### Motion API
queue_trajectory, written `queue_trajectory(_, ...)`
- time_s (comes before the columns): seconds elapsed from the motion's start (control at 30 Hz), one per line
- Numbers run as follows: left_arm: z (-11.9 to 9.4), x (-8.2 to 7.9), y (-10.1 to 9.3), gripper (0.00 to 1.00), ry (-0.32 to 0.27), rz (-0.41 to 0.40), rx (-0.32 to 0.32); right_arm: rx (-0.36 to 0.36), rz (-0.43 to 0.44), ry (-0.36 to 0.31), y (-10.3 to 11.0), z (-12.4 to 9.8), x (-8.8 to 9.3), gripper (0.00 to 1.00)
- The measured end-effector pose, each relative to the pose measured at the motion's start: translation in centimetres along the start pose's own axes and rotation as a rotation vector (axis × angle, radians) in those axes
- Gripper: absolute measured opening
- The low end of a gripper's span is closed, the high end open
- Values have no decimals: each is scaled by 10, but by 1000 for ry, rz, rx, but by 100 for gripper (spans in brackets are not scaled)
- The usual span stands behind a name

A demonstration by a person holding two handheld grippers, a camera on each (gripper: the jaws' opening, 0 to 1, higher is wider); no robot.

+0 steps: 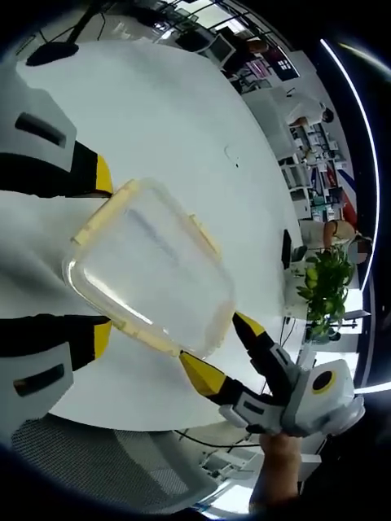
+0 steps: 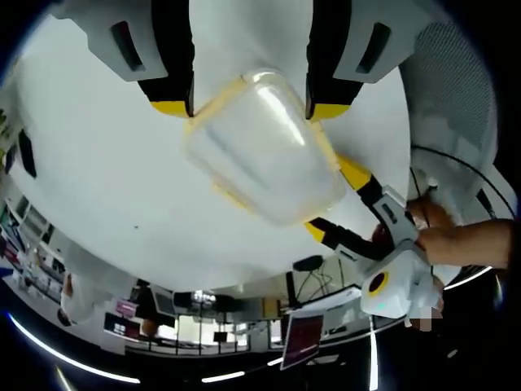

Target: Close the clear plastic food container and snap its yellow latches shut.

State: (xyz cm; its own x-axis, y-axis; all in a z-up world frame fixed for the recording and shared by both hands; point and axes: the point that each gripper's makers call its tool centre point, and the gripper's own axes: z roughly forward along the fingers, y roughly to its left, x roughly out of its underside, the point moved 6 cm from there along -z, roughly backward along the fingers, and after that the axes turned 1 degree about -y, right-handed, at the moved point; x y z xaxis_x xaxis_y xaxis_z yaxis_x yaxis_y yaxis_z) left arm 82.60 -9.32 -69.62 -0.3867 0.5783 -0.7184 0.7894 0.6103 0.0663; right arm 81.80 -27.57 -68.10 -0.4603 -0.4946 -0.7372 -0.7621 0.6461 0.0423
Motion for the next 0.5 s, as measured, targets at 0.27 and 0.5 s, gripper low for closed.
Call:
queue_trajectory(0.27,8,-7,8,52,9,0,0,-1,0,8,-12,4,-5,52)
queue_trajectory(0.5,12,-10,11,52,14,-1,3,1,3,14,-17,6,-7,52)
